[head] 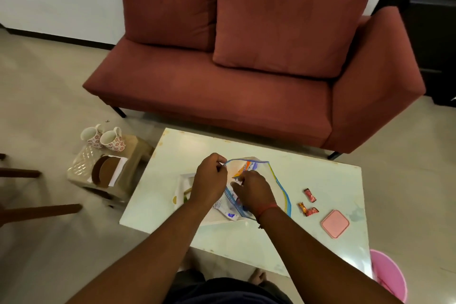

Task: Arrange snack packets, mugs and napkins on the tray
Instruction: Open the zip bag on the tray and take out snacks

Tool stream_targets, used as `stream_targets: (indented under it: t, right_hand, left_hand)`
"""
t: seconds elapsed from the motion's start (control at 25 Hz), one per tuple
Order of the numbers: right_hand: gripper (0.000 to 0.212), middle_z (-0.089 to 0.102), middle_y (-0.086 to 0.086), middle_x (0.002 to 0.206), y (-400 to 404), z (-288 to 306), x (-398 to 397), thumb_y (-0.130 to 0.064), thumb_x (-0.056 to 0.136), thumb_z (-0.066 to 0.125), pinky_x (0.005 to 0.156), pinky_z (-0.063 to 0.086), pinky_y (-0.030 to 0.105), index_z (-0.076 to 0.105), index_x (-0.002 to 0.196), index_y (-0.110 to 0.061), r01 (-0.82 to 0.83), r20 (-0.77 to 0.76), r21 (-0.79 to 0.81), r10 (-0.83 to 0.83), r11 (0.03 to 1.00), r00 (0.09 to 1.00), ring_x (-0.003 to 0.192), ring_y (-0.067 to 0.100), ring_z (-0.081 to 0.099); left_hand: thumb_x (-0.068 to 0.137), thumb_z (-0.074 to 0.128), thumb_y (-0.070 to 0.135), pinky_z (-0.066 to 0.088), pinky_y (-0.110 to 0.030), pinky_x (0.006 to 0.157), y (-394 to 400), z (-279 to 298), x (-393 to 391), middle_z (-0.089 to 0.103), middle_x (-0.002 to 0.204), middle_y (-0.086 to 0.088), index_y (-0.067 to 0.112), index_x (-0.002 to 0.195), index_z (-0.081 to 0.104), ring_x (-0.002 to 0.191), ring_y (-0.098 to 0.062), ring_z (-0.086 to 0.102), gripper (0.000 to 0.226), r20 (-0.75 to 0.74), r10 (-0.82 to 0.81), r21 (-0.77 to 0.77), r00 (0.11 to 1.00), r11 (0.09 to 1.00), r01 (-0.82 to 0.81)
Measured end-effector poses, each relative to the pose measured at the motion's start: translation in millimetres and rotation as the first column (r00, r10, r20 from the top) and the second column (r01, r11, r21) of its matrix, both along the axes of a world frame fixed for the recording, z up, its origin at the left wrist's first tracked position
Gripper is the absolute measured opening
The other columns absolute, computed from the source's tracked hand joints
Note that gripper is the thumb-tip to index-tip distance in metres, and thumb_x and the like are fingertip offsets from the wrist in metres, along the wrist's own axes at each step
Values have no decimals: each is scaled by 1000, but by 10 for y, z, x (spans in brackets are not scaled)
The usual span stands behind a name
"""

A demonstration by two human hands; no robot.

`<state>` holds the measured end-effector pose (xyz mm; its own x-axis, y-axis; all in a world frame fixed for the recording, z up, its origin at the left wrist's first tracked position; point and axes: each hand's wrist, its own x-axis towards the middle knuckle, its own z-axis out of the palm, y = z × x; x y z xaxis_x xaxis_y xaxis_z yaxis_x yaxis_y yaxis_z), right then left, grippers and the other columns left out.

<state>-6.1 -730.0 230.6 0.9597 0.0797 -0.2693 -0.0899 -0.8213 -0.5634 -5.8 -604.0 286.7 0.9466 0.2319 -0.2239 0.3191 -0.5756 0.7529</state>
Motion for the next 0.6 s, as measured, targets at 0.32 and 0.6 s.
stream_targets:
  t: [0.32, 0.6]
  right_hand:
    - [10, 62, -6, 89, 40, 828, -143, -4, 88, 62, 72, 47, 10, 62, 89, -14, 206, 366, 487, -412, 849, 834, 83, 4, 59]
    - [19, 65, 4, 97, 323, -267, 225, -3, 91, 53, 76, 53, 25, 58, 97, -20, 717, 11, 548, -861, 430, 508, 93, 20, 65]
  left_hand:
    - [97, 53, 9, 63, -46, 74, 742, -457, 209, 65, 103, -9, 16, 99, 57, 87, -26, 66, 8, -149, 142, -39, 978, 988, -150]
    - [94, 53, 2, 62, -51, 70, 1747, -813, 214, 61, 91, -2, 14, 96, 56, 91, -28, 66, 13, -276, 233, -102, 933, 958, -269]
